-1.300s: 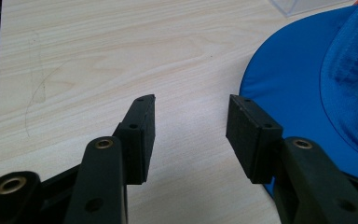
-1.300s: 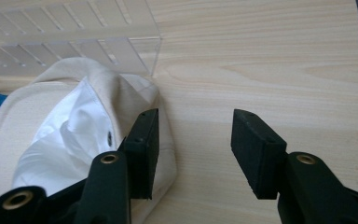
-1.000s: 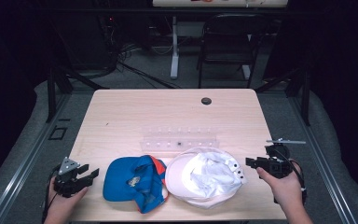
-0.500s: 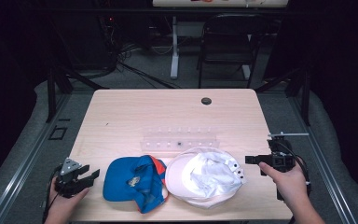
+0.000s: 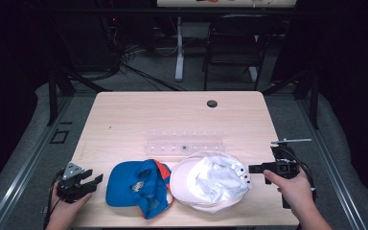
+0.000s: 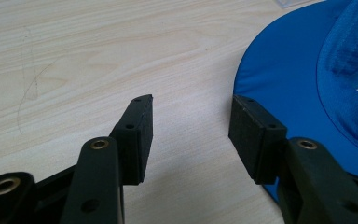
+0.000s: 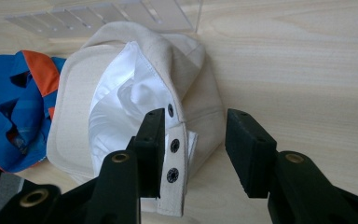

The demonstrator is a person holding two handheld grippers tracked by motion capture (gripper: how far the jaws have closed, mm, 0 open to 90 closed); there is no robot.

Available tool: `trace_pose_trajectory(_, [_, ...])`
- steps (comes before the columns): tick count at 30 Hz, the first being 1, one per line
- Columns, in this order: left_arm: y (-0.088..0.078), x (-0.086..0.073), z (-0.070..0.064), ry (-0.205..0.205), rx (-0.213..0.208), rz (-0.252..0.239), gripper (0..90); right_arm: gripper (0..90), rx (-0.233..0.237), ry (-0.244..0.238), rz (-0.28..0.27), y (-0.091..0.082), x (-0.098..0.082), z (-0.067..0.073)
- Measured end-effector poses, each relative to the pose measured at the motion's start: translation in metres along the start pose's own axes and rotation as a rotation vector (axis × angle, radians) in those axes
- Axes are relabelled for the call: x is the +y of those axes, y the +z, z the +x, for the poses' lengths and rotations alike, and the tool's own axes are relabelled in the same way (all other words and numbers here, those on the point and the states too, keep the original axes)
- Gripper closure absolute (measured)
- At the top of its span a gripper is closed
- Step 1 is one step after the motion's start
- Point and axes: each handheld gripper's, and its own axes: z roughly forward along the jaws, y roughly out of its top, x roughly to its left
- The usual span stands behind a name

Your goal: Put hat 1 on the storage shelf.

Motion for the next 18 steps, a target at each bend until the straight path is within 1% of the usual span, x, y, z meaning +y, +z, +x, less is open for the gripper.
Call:
trace_pose_trajectory(5, [0.001, 0.000, 0.000, -0.002, 0.000, 0.002, 50.1, 57.1, 0.029, 0.016, 0.026, 0.005, -0.002, -0.003])
trace_pose_trajectory(6, [0.001, 0.000, 0.000, -0.001, 0.000, 0.002, 50.1, 56.6, 0.030, 0.024, 0.028, 0.007, -0.003, -0.003])
trace_pose_trajectory(9, [0.001, 0.000, 0.000, -0.001, 0.000, 0.002, 50.1, 55.9, 0.036, 0.024, 0.035, 0.010, -0.003, -0.003])
trace_pose_trajectory(10, [0.001, 0.000, 0.000, -0.001, 0.001, 0.003, 50.1, 55.6, 0.043, 0.030, 0.045, 0.014, -0.003, -0.004])
trace_pose_trajectory(11, [0.001, 0.000, 0.000, -0.001, 0.001, 0.003, 50.0, 55.6, 0.043, 0.030, 0.045, 0.014, -0.003, -0.004])
trace_pose_trajectory(12, [0.002, 0.000, 0.000, -0.001, 0.001, 0.007, 50.0, 54.7, 0.040, 0.032, 0.058, 0.018, -0.003, -0.004])
trace_pose_trajectory(13, [0.002, 0.000, 0.000, 0.001, 0.001, 0.008, 50.0, 54.3, 0.050, 0.033, 0.063, 0.019, -0.003, -0.004])
trace_pose_trajectory(14, [0.002, -0.001, 0.000, 0.001, -0.002, 0.008, 50.0, 54.3, 0.048, 0.037, 0.062, 0.021, -0.003, -0.004])
trace_pose_trajectory(17, [0.003, 0.000, 0.000, 0.004, -0.005, 0.009, 50.0, 54.3, 0.067, 0.045, 0.069, 0.024, -0.003, -0.005])
trace_pose_trajectory(18, [0.003, 0.000, 0.000, 0.005, -0.005, 0.009, 50.0, 54.4, 0.067, 0.048, 0.071, 0.025, -0.004, -0.005])
